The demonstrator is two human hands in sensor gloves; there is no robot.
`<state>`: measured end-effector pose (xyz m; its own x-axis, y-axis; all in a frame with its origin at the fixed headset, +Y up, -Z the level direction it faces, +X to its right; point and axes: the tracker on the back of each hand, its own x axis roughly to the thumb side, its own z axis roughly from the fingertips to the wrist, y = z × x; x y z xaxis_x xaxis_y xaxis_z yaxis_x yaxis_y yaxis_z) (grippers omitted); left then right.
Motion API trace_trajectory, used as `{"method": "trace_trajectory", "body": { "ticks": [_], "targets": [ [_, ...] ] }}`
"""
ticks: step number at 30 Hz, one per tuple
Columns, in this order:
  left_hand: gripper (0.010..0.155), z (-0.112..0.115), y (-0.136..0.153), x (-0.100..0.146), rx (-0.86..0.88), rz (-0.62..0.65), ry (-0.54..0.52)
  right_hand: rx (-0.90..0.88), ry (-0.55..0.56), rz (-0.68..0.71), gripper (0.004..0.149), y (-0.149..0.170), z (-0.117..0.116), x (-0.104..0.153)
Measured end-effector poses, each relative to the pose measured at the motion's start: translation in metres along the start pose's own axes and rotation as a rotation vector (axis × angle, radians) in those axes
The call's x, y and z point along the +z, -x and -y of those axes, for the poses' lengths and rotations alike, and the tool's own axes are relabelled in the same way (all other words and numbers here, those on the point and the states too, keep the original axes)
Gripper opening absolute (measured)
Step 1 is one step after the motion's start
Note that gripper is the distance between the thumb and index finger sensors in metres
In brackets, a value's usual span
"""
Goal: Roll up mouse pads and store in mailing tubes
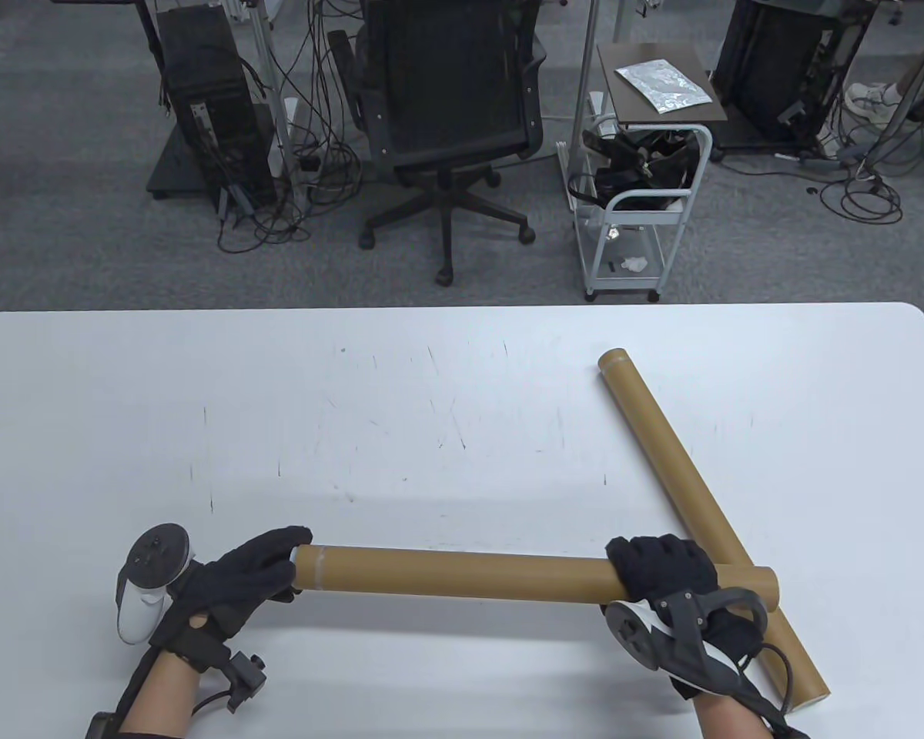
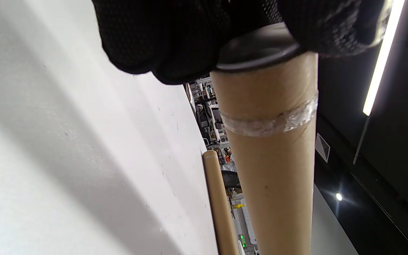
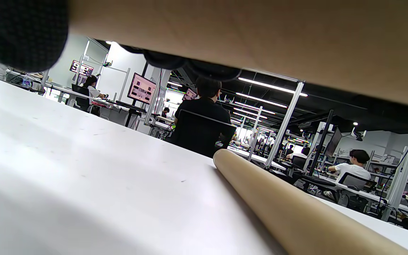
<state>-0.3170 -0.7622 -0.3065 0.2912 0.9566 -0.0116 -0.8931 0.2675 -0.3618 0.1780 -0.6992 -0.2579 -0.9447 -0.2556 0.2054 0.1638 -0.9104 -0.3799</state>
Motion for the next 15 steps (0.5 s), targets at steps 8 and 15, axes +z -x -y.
{"method": "trace_trajectory", "body": {
  "ticks": [8,15],
  "targets": [
    [0.078,0.026,-0.025,0.003,-0.027,0.03,-0.016,0.034,0.008,-0.056,0.066,0.002,0.0,0.001],
    [0.084,0.034,-0.027,0.004,-0.201,0.035,-0.032,-0.005,-0.017,-0.024,0.066,0.003,0.0,0.001]
  ]
}}
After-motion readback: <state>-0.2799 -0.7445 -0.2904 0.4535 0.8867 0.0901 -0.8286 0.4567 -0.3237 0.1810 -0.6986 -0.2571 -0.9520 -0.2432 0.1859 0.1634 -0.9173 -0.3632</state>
